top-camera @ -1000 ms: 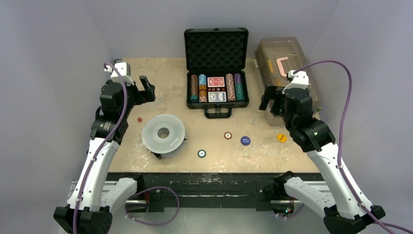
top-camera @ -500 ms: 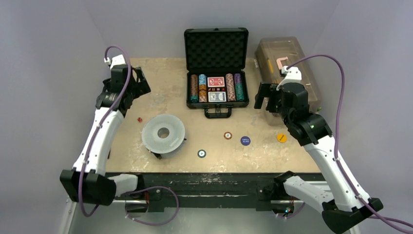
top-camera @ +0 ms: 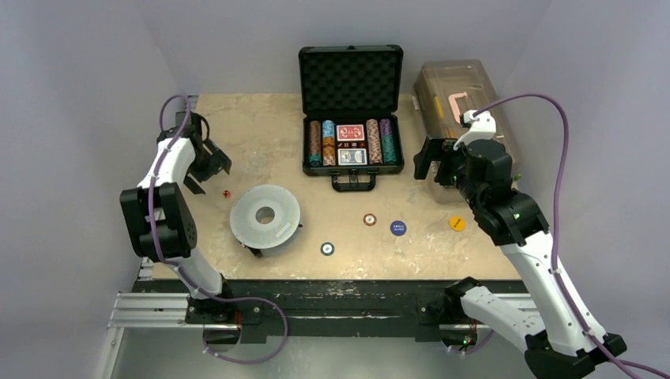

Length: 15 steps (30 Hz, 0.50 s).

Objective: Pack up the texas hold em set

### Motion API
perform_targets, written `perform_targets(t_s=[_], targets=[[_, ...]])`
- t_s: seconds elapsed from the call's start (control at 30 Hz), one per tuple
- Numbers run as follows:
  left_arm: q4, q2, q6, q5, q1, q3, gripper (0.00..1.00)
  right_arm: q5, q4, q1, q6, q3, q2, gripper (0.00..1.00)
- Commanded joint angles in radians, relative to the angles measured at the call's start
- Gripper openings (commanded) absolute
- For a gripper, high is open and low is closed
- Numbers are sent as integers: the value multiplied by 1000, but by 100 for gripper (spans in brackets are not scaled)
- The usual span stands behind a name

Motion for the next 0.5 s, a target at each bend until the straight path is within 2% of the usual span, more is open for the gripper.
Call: perform_targets(t_s=[0.0, 0.1, 0.33, 0.47], targets=[[-15, 27, -55, 68, -1, 15, 86, -29, 45, 0, -4, -7, 0, 99], [-13, 68, -71, 85, 0, 10, 84, -38, 43, 0, -4, -7, 10, 99], [-4, 150, -96, 125, 17, 18, 66, -51, 49, 0, 2, -17, 2, 99], [-9, 166, -102, 109, 17, 19, 61, -57, 49, 0, 5, -20, 5, 99]])
